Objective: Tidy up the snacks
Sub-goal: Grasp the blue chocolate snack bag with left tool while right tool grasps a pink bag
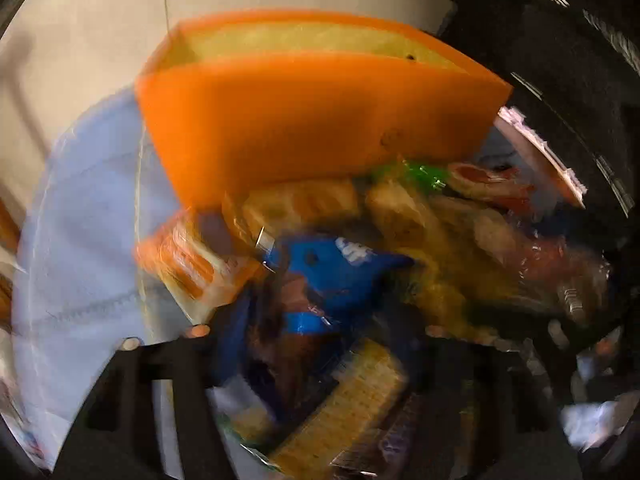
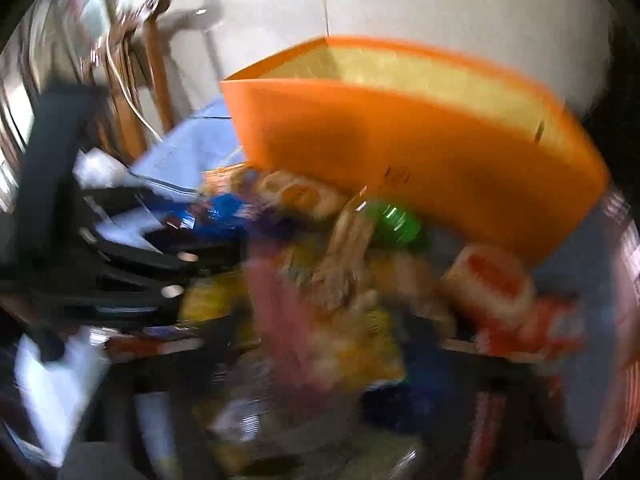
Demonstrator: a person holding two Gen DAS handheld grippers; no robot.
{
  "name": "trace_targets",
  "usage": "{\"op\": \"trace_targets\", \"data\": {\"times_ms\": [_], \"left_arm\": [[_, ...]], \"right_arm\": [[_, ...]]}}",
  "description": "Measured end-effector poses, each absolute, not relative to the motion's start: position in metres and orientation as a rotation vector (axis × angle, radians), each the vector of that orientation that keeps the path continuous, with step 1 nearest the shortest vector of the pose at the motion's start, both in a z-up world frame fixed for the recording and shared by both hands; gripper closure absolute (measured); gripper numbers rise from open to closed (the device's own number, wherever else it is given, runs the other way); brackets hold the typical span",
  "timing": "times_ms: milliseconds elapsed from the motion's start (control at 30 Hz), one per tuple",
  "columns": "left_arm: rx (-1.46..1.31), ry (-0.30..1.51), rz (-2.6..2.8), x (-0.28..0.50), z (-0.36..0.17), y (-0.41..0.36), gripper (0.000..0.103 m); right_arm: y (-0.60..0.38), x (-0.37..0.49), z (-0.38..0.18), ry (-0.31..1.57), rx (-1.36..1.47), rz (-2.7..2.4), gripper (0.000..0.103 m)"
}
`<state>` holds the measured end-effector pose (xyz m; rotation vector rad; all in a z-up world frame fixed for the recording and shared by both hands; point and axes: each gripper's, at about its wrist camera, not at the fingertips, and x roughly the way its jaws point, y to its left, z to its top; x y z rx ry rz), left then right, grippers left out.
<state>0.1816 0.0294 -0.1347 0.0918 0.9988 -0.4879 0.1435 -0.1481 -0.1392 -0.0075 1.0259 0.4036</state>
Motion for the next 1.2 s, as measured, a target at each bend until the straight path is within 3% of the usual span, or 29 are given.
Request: {"op": "trace_targets", "data": {"times_ms": [67,200,467,633,667,700,733,767,900,1067,1100,1167,1200], "left_arm": [[0.1,1.0,-0.471,0.179,-0.135,0.028,0.052],[0.015,1.03,-0.469,0.176,-0.129,0.032,0.054],[-0.095,0.99,-0.478,0.148,-0.09,0.043,0.055],[-0.139,0.887,-0.484,0.125,-0.029,0.038,0.057],[-0.134,0.877,-0.477,0.126,-0.018,0.036,0.06],[-0.13,0.865,-0.481,0.129,-0.007,0.034,0.068],[-0.121,0.845,-0.497,0.133,0.001,0.031,0.083],[-0.103,0.822,-0.49,0.138,0.009,0.028,0.087],[-0.11,0.731,-0.465,0.179,0.038,0.024,0.093],[-0.08,0.751,-0.465,0.187,0.026,0.029,0.094],[-0.004,0.765,-0.447,0.179,0.016,0.028,0.092],[0.119,0.808,-0.464,0.162,-0.003,0.025,0.024],[0.21,0.797,-0.481,0.144,-0.018,0.025,0.013]], "right_arm": [[-0.151,0.141,-0.134,1.034,0.008,0.37,0.076],[-0.16,0.133,-0.124,1.042,0.082,0.347,0.088],[-0.188,0.118,-0.078,0.949,0.202,0.325,0.088],[-0.202,0.104,-0.032,0.854,0.206,0.329,0.088],[-0.205,0.106,-0.024,0.833,0.212,0.323,0.088],[-0.21,0.112,-0.011,0.802,0.214,0.314,0.088],[-0.214,0.116,-0.004,0.784,0.211,0.303,0.088],[-0.217,0.127,0.007,0.759,0.203,0.282,0.088],[-0.225,0.175,0.028,0.718,0.202,0.262,0.088],[-0.235,0.196,0.03,0.704,0.256,0.275,0.088],[-0.232,0.194,0.029,0.7,0.216,0.258,0.088],[-0.234,0.187,0.025,0.707,0.197,0.261,0.088],[-0.235,0.184,0.023,0.717,0.212,0.277,0.088]]}}
